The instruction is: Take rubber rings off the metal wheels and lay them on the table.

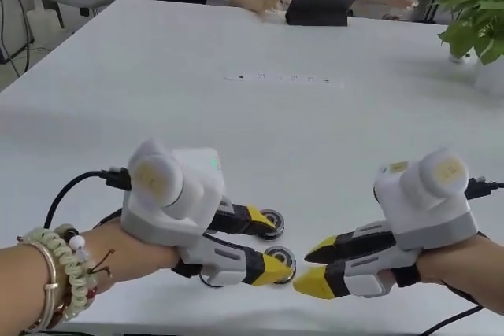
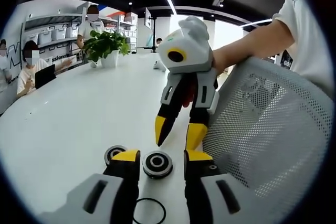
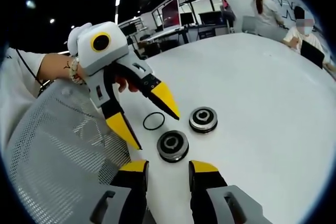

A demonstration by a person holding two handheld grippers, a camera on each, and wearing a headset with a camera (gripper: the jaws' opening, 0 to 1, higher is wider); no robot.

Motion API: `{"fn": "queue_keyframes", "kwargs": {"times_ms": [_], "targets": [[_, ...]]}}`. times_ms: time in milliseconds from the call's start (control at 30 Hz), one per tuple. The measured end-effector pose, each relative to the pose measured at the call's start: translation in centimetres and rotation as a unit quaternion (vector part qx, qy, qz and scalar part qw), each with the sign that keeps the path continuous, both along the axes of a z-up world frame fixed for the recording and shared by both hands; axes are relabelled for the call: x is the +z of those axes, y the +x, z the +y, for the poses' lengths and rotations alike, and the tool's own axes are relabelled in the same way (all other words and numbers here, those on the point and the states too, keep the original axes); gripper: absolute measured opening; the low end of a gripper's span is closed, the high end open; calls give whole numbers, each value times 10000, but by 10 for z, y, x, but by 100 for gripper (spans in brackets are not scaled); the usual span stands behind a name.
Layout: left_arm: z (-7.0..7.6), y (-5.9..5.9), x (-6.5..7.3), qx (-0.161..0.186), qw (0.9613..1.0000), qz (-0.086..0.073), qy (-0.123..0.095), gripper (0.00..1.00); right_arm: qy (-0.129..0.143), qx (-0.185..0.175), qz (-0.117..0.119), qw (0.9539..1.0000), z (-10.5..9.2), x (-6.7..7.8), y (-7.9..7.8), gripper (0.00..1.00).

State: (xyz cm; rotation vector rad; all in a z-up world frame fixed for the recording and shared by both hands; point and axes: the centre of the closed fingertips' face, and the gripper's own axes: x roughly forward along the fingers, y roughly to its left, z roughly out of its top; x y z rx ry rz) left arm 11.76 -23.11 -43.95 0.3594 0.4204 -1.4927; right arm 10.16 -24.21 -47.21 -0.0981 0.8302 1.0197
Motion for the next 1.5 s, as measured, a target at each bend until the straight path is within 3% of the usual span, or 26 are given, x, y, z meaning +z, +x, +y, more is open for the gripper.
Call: {"fn": "queue_keyframes", "kwargs": {"times_ms": [167,300,433,500,633,867,967,1100,1200,1433,1500], "targets": [[-2,-1,-1,-25,10000,-69,40,27,-96,78,-57,9999,0,-2,0,28],[0,5,-9,90,9996,-143,219,21,-331,83,-387,9987,-1,-2,8,28],[2,6,-15,132,9994,-90,290,19,-393,88,-518,9978,1,-2,11,25],[0,6,-15,212,9995,4,249,18,-401,85,-525,9978,1,-3,12,25],[-3,8,-14,231,9995,-49,215,15,-388,98,-468,9981,3,-6,11,25],[-3,6,-24,161,9993,-2,343,12,-503,195,-501,9973,7,-12,11,25],[-4,6,-23,126,9994,-73,323,9,-594,276,-575,9962,7,-14,10,20],[-3,8,-24,148,9993,-51,342,7,-637,260,-593,9959,6,-15,12,19],[-3,7,-24,130,9992,-146,353,7,-636,242,-619,9958,5,-15,13,17],[-3,7,-24,142,9995,-80,286,7,-641,348,-619,9954,2,-14,10,7],[-3,7,-24,133,9994,-91,292,7,-644,319,-744,9946,-1,-13,13,0]]}}
